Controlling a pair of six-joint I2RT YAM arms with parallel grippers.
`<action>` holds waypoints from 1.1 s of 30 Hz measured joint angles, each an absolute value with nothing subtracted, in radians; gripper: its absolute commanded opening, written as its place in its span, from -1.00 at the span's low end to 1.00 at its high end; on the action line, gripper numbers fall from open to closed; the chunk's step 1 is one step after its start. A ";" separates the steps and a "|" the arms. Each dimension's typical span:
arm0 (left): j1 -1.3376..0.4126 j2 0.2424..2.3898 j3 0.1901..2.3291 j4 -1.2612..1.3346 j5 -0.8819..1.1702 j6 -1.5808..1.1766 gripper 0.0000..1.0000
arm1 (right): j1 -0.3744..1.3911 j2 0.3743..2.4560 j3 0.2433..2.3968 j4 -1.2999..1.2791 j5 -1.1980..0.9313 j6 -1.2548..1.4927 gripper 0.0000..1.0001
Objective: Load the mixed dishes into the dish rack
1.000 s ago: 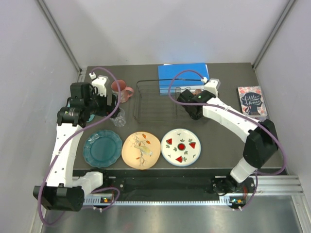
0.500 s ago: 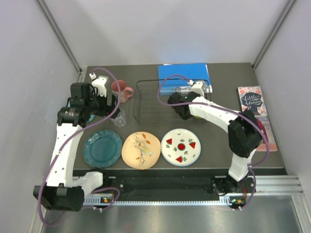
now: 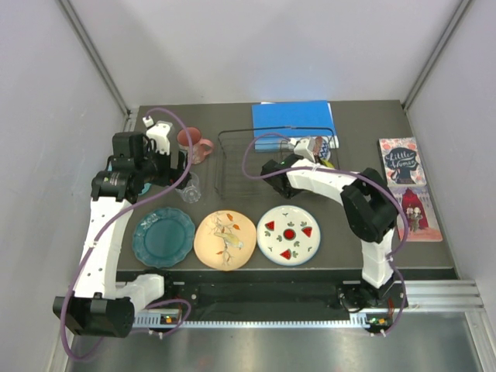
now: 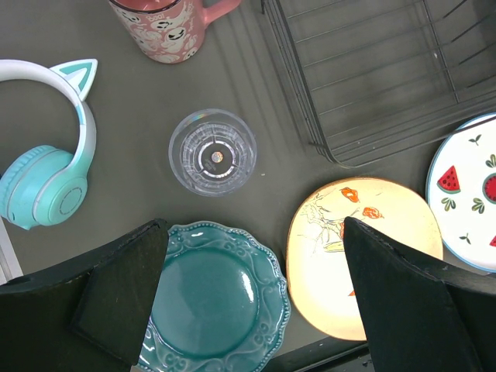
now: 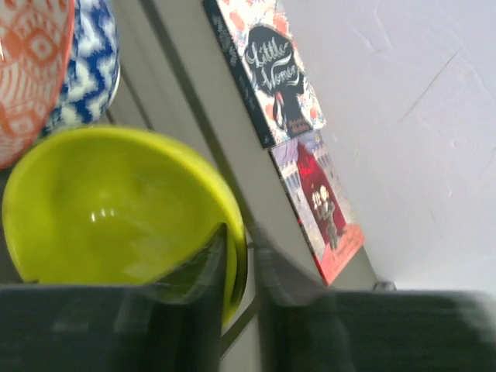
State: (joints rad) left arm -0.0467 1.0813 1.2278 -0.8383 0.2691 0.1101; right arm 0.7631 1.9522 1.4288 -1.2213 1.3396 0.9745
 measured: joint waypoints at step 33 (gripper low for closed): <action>-0.054 1.105 1.019 -0.801 0.290 0.155 0.98 | 0.556 1.312 1.136 -0.965 0.746 0.794 0.61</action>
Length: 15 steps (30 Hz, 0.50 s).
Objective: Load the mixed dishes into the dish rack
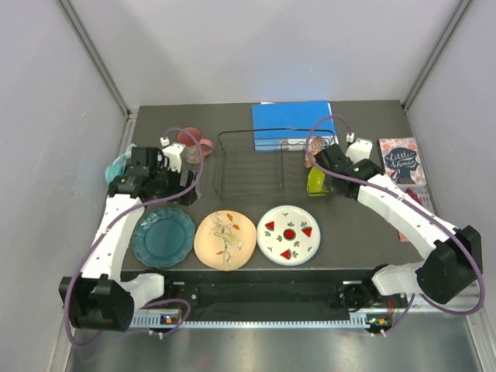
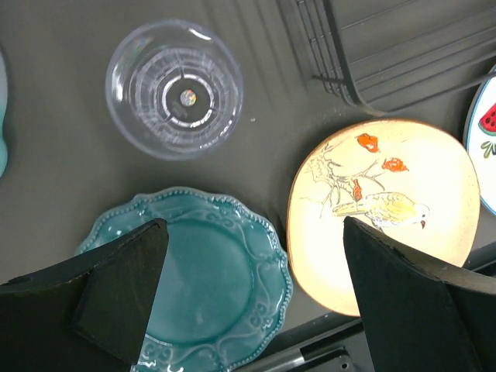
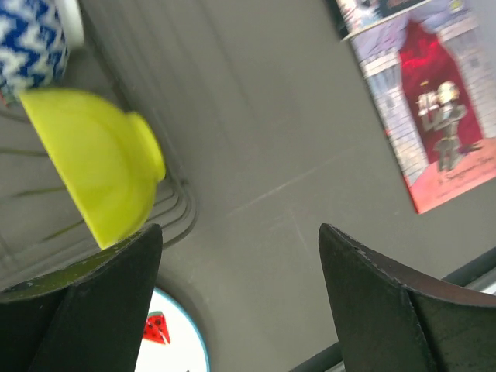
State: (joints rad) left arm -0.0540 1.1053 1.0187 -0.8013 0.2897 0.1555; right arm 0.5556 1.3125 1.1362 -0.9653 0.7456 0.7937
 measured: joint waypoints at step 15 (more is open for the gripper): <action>-0.252 1.273 1.064 -0.648 0.225 0.099 0.98 | 0.522 1.321 0.997 -0.789 0.637 0.763 0.58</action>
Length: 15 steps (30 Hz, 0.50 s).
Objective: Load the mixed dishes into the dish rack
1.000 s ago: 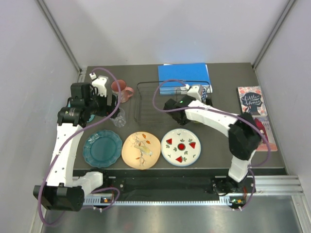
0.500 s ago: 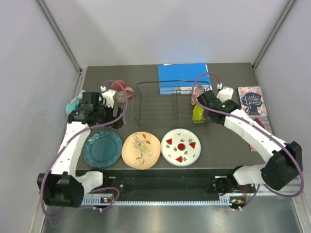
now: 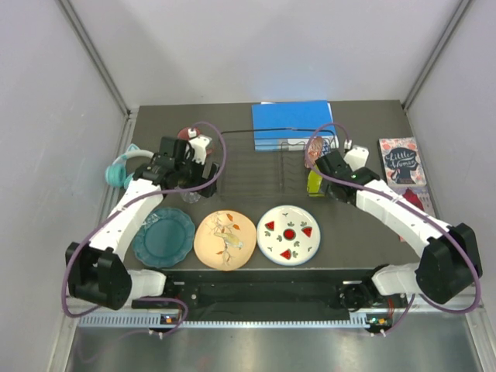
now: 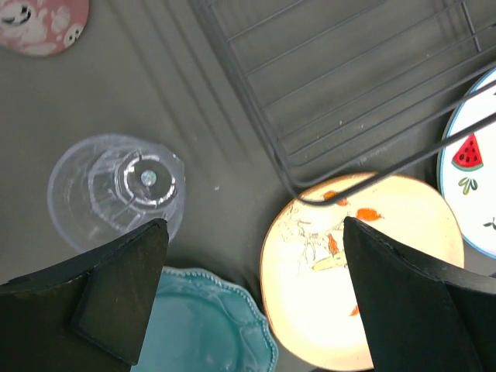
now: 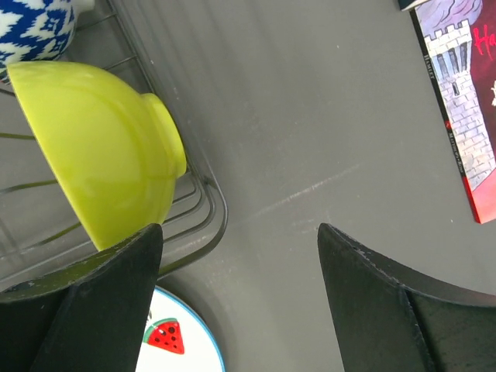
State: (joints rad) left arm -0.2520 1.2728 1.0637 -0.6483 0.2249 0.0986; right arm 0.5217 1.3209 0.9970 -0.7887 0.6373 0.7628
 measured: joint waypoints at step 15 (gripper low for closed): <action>-0.363 1.421 1.084 -0.525 0.092 0.094 0.98 | 0.506 1.238 0.916 -0.765 0.628 0.767 0.57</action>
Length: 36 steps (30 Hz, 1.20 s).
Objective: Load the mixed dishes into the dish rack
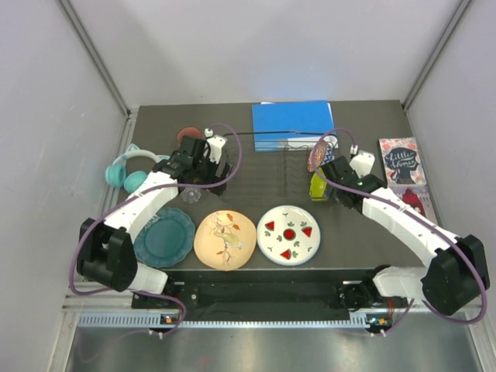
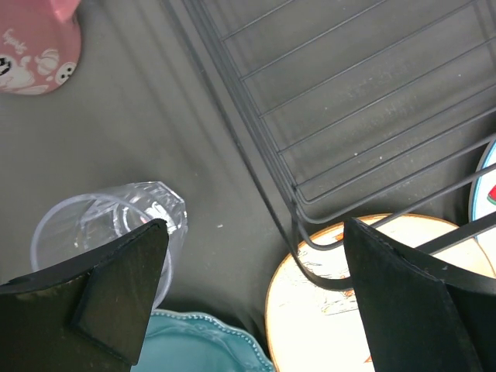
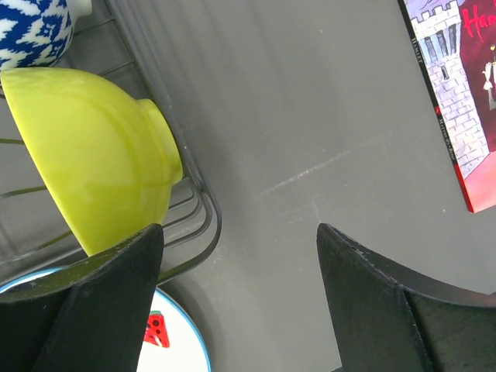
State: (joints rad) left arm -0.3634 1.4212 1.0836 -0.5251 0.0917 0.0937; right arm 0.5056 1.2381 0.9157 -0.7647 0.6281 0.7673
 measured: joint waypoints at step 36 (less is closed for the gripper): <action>-0.393 0.957 0.945 -0.815 0.117 0.329 0.98 | 0.814 1.160 0.933 -0.451 -0.044 0.471 0.58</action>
State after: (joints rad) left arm -0.3927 0.9565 0.9455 -0.8146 0.1173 0.3286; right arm 0.8143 1.1603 0.9325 -0.4511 -0.0441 0.4706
